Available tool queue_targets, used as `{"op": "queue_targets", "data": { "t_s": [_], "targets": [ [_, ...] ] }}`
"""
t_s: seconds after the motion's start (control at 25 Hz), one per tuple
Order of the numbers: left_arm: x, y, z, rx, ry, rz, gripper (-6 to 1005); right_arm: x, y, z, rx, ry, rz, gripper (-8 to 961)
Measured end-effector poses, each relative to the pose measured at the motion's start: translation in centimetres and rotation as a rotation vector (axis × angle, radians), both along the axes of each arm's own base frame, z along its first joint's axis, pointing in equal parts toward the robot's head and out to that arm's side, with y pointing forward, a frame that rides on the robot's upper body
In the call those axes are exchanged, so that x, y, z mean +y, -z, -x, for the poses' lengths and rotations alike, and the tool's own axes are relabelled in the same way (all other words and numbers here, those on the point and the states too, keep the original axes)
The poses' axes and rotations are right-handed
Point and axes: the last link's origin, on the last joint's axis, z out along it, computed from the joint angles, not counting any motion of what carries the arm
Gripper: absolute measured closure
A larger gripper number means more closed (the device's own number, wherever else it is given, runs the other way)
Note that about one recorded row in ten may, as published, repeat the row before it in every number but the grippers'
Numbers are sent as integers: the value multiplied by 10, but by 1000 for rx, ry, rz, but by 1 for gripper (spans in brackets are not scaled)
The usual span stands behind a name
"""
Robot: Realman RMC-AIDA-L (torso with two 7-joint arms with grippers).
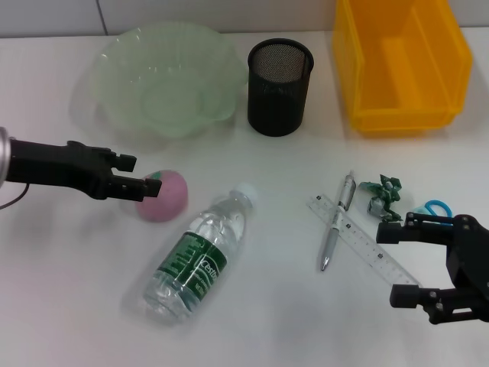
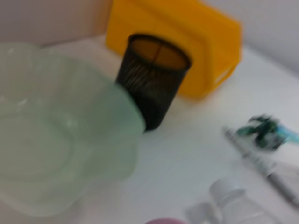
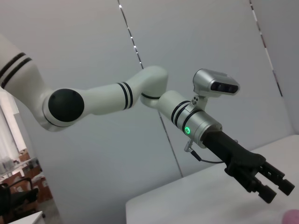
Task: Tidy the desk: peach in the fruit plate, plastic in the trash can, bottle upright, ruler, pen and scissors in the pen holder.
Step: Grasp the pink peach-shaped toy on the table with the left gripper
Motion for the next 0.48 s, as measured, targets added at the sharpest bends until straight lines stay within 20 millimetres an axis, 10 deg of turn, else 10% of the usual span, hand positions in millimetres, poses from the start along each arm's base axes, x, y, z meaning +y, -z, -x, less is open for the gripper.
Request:
{"op": "queue_targets", "data": {
  "t_s": [0.48],
  "targets": [
    [22, 36, -2, 254, 51, 13, 330, 5, 3, -1, -15, 17, -18, 150]
  ]
}}
